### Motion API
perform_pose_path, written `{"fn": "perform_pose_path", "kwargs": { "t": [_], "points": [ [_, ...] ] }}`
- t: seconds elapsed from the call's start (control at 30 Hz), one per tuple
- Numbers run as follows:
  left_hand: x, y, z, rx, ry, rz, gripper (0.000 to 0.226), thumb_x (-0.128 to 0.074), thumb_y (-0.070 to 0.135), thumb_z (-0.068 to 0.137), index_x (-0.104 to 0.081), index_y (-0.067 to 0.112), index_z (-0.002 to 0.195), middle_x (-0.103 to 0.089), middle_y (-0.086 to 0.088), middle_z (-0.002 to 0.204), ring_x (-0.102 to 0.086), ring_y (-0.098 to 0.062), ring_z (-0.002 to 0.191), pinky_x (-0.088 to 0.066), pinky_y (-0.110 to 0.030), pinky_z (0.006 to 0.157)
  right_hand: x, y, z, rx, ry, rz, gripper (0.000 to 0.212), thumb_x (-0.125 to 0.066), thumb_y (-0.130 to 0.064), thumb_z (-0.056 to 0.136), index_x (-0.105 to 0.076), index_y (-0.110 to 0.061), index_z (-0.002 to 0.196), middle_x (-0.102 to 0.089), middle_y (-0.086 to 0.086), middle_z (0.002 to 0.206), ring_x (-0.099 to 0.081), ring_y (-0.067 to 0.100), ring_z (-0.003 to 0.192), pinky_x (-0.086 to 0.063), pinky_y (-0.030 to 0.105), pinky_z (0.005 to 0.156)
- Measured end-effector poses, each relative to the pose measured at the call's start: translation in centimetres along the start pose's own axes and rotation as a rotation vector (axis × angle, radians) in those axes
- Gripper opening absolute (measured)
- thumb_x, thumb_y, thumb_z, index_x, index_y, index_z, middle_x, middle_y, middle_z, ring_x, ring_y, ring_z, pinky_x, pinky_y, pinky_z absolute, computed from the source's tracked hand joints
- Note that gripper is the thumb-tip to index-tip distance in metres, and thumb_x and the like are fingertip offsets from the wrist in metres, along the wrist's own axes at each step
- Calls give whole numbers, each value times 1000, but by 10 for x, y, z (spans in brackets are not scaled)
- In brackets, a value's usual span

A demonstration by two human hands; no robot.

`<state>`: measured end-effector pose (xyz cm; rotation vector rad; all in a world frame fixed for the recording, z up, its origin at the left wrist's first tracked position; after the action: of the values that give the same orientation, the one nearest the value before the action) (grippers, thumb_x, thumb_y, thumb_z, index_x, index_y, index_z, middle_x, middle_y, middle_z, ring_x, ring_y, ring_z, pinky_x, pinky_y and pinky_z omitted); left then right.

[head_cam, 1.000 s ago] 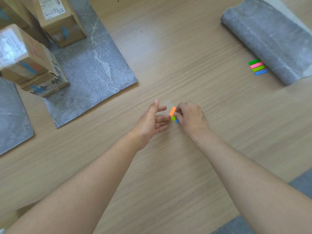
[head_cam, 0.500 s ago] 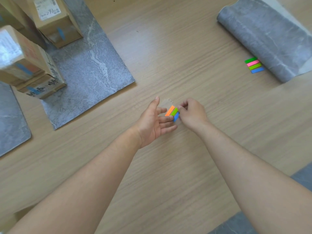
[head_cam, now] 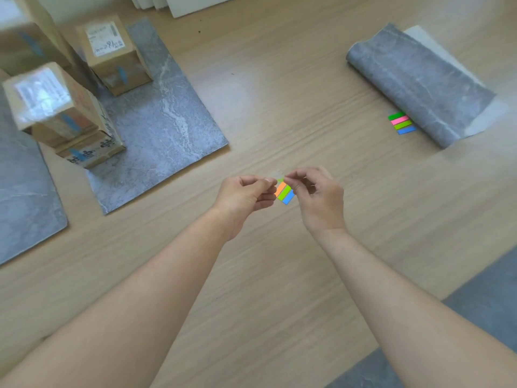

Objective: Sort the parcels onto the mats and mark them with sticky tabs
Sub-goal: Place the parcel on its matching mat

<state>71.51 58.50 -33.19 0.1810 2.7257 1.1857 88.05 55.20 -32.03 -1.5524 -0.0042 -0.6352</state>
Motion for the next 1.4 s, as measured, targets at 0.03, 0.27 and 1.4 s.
{"fn": "perform_pose_path", "kwargs": {
  "t": [0.03, 0.27, 1.4],
  "points": [
    [1, 4, -4, -3, -1, -6, 18, -66, 11, 94, -73, -4, 101, -71, -16, 91, -69, -25, 86, -60, -32, 84, 0, -9, -3, 60, -17, -25, 5, -77, -9, 89, -78, -14, 89, -66, 1, 92, -64, 1, 85, -47, 13, 74],
    [9, 13, -32, 4, -30, 31, 19, -75, 18, 90, -71, 0, 93, -68, -15, 83, -66, -22, 74, -60, -29, 77, -3, -48, -25, 364, -110, -130, 13, -70, -12, 90, -78, -4, 95, -60, 7, 88, -64, 22, 80, -57, 37, 72],
    [255, -203, -353, -315, 568, -36, 2, -73, 5, 88, -72, 5, 90, -69, -12, 80, -65, -18, 69, -59, -27, 68, -126, -126, -345, 220, -380, 107, 12, -67, -20, 98, -73, -30, 97, -66, -5, 92, -67, 17, 74, -58, 49, 65]
  ]
}}
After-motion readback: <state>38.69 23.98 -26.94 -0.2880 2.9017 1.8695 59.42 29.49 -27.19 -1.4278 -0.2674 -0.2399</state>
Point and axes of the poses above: each hand's wrist, its own z-axis towards the middle knuckle, its own x-axis out of the back of the hand, y = z × x, the point moved 7 cm from there along z, towards the middle knuckle
